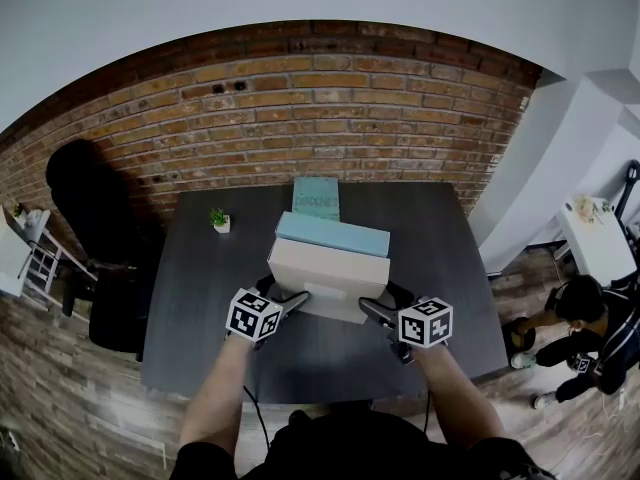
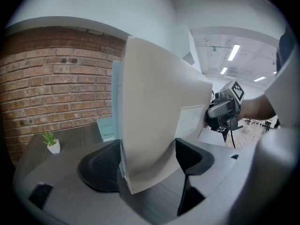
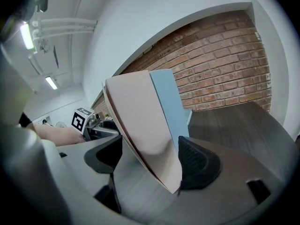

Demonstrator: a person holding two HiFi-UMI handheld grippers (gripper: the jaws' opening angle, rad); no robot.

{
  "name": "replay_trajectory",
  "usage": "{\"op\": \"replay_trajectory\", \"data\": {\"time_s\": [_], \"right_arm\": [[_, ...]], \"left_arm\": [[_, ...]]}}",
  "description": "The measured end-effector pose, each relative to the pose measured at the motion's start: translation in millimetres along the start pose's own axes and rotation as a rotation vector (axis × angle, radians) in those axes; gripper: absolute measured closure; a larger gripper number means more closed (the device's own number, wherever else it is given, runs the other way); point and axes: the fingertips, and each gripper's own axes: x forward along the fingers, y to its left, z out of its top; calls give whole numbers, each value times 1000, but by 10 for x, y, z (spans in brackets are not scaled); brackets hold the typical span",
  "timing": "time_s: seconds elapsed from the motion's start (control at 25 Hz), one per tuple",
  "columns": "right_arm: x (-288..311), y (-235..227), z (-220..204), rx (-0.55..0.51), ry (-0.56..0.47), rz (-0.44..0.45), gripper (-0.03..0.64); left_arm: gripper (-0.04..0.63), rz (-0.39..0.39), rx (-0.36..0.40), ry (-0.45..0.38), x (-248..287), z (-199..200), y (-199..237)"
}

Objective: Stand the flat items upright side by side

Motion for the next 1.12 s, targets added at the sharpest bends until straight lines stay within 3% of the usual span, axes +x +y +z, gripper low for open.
{"op": "replay_trajectory", "data": {"time_s": [0.28,0.52,0.76,1.12], "right_arm": [[-13,-69,-122,39,7,-16,212],[85,-59,-154,-40,41,-21,181],[164,-29,-84,-87,62,14,147],[291,-41,-126,-112,91,15,147]], "left_arm": [[208,17,-59,-22,-125,-20,74],[265,40,42,-3,-192,21,161],[158,-58,70,41,-144,97,193],[143,-188,149,65,-11,196,77]]}}
